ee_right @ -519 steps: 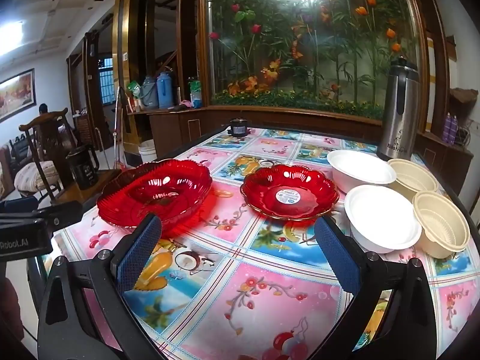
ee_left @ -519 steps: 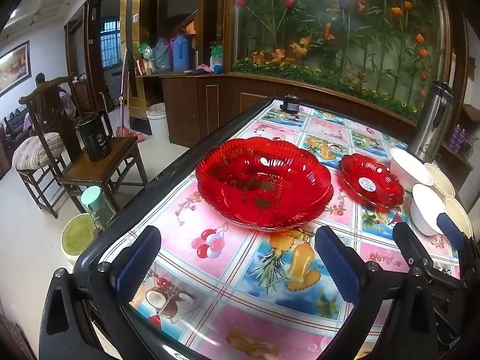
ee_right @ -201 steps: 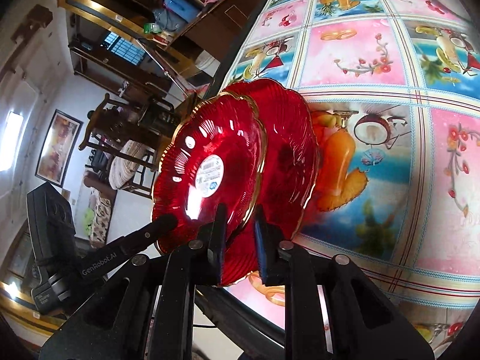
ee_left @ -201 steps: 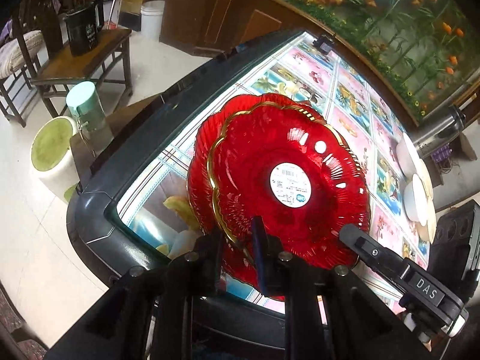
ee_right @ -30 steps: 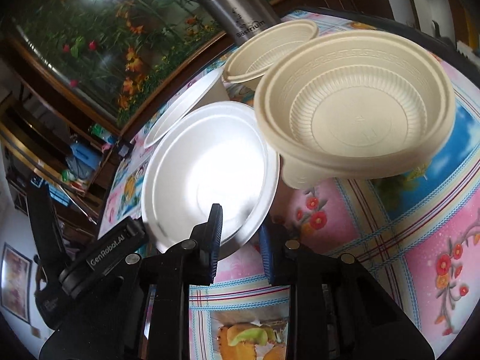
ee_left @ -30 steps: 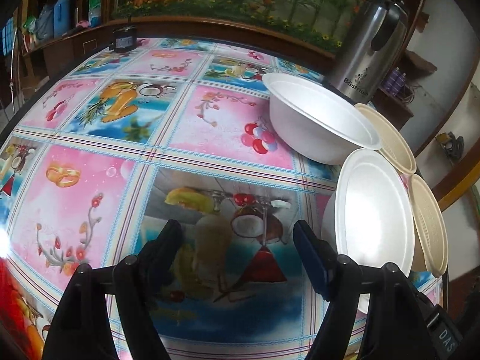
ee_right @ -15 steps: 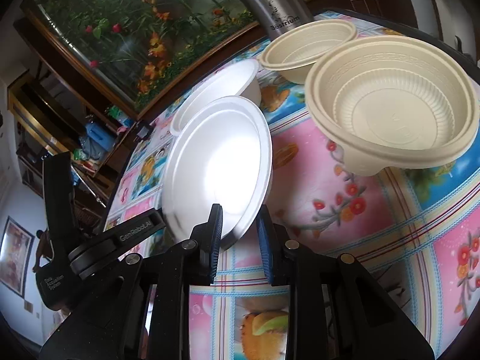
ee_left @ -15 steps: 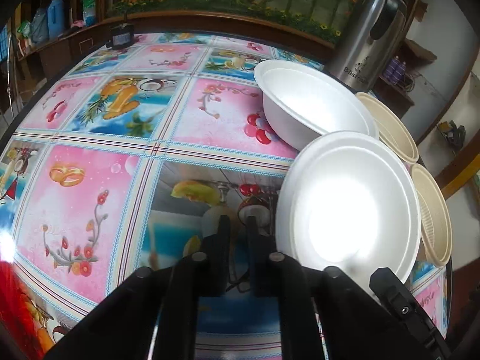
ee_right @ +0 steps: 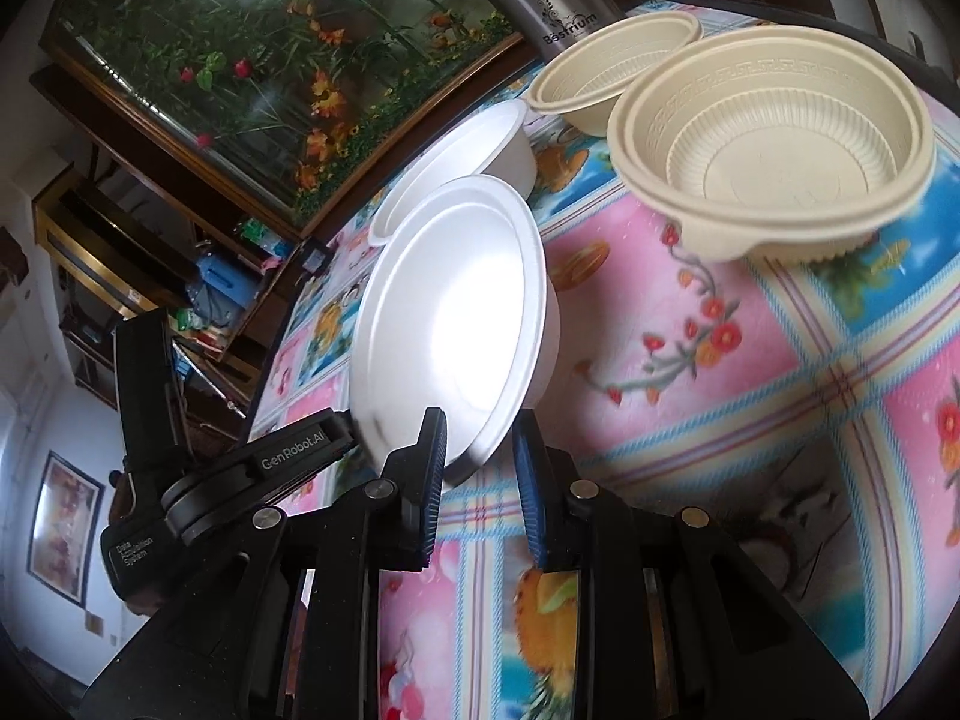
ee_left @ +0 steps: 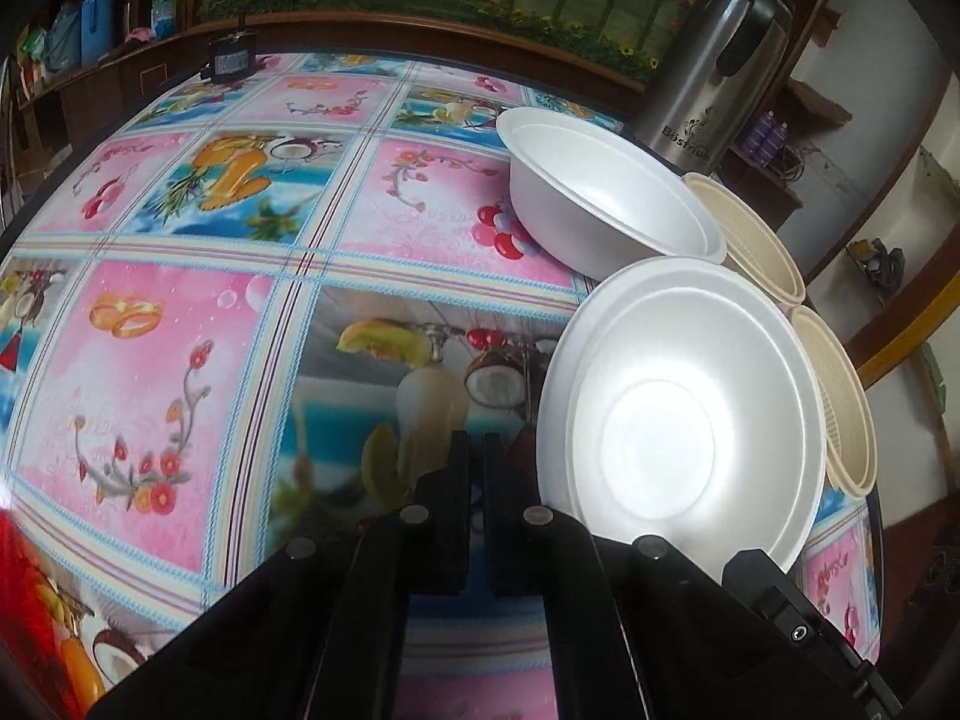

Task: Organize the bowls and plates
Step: 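Grasp the white foam plate rim with the left tool, then close the right tool on the white foam plate rim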

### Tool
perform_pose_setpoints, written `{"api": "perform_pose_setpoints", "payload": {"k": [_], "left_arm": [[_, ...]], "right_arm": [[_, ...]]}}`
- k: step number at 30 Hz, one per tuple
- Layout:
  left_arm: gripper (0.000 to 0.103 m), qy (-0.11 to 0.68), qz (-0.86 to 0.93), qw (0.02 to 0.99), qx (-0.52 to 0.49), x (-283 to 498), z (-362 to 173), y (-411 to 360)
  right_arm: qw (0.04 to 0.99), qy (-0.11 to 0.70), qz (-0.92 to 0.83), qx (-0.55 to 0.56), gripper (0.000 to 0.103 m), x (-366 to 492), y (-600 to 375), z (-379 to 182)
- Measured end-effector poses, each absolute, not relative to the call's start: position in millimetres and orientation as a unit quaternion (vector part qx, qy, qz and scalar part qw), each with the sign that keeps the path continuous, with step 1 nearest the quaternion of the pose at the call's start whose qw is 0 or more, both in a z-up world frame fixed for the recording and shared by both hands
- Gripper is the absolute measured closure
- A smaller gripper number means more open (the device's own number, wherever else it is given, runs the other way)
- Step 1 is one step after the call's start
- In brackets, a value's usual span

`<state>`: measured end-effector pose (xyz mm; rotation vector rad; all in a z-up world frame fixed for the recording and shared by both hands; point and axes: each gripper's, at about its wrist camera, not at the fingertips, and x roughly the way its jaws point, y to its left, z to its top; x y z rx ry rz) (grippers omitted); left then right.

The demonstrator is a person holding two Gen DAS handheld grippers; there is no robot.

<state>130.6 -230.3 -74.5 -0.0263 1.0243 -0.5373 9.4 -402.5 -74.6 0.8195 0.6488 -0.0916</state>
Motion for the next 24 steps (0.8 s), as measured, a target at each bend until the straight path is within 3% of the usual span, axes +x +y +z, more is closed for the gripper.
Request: {"api": "perform_pose_setpoints", "payload": {"k": [15,24], "left_arm": [[0.103,0.484,-0.233,0.843,-0.016,83.2,-73.4,-169.2],[0.1,0.519,-0.204,0.826,-0.085,113.3,-74.2,-146.3]], "right_arm": [[0.878,0.342,0.003,0.335,0.08,6.1,-332.7,-58.6],[0.845,0.35,-0.024,0.403,0.079,-7.8,-384.7,-63.1]]}}
